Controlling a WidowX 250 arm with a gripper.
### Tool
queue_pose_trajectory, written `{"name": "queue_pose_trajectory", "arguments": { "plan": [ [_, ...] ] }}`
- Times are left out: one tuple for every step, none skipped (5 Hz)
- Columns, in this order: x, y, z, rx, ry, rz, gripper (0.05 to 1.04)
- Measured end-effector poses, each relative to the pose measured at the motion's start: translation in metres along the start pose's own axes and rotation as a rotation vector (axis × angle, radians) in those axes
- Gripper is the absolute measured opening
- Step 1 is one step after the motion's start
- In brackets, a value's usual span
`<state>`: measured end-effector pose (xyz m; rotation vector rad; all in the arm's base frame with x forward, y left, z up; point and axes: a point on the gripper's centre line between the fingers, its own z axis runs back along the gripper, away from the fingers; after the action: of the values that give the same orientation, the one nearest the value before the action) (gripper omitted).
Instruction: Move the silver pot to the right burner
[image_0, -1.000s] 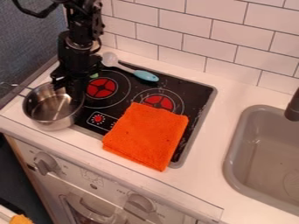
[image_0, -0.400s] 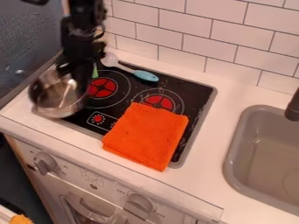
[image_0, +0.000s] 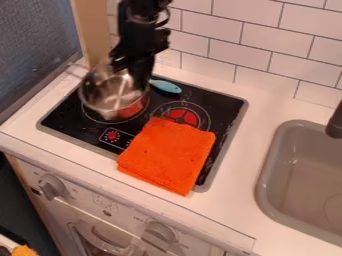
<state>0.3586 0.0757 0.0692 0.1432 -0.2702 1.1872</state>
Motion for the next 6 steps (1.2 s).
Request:
{"name": "queue_pose_trajectory", "arguments": {
  "plan": [
    [-0.016,-0.031,0.019,-0.069,-0.021,-0.047,0.079],
    [-0.034,-0.056,0.020,-0.084,-0.022,-0.094,0.079],
    [-0.053,-0.075,0.014,-0.088,-0.012,-0.139,0.079],
    [-0.069,-0.083,0.001,-0.056,0.002,-0.183,0.079],
    [-0.075,-0.091,-0.015,-0.042,0.016,-0.212,0.078],
    [-0.076,-0.095,-0.019,-0.037,0.026,-0.226,0.108]
  ]
}}
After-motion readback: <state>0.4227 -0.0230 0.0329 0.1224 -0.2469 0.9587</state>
